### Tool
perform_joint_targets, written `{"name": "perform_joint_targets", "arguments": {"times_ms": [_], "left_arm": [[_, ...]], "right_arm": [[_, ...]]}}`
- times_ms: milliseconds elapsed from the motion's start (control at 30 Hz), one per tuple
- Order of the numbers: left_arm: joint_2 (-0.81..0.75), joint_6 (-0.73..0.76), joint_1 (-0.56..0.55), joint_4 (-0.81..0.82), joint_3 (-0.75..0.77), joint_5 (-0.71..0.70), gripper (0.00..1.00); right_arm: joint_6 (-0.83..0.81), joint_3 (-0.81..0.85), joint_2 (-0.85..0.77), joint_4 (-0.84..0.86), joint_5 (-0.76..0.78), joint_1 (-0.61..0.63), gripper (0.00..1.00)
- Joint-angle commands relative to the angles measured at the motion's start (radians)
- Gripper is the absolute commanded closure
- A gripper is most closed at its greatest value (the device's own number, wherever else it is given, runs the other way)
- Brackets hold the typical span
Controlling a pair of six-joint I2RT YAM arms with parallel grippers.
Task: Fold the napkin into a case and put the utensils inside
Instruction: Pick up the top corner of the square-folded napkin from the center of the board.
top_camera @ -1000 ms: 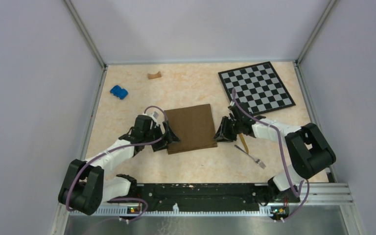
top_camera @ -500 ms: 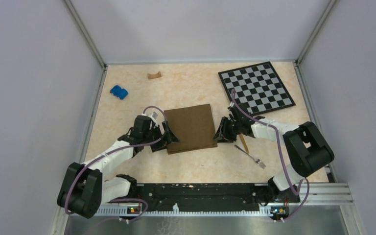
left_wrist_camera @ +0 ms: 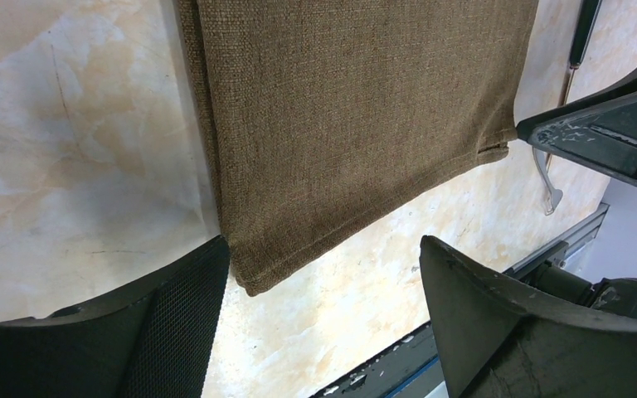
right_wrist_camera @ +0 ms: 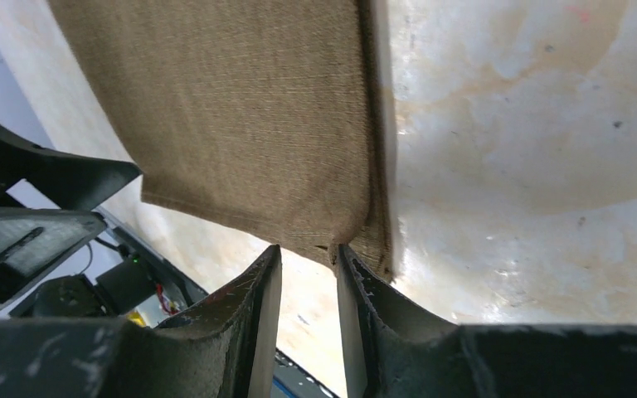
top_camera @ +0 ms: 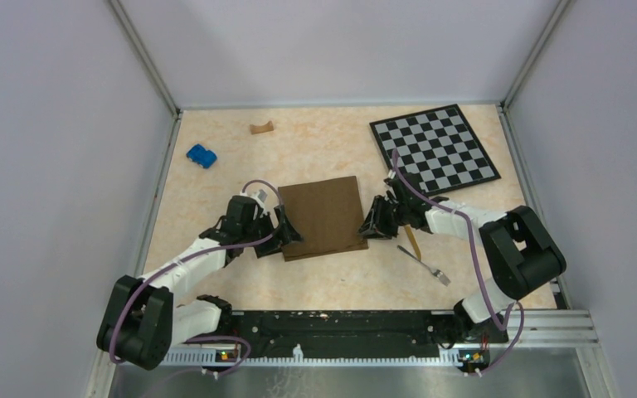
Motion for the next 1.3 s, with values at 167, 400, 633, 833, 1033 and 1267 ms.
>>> {"name": "perform_joint_targets", "arguments": {"times_ms": [167, 400, 633, 833, 1033, 1267], "left_arm": [[-0.035, 0.016, -0.002, -0.006, 0.015, -0.016, 0.11], [-0.047, 0.029, -0.001, -0.034, 0.039, -0.026, 0.11], [-0.047, 0.031, -0.001, -0.034, 0.037, -0.032, 0.11], [-0.046, 0.023, -0.001, -0.015, 0.018, -0.026, 0.11], [-0.051, 0.023, -0.002, -0.012, 0.017, -0.023, 0.11], [-0.047, 0.026, -0.002, -0.005, 0.016, -0.021, 0.11]], "right_arm": [[0.052, -0.043, 0.024, 0.102, -0.025, 0.011, 0.68], [0.054, -0.067, 0.011, 0.099, 0.001, 0.011, 0.68], [0.074, -0.068, 0.001, 0.161, -0.025, 0.012, 0.7], [0.103, -0.056, 0.0, 0.216, -0.047, 0.02, 0.7], [0.139, -0.101, 0.015, 0.293, -0.058, 0.021, 0.6], [0.126, -0.132, 0.029, 0.359, -0.036, 0.02, 0.49]]}}
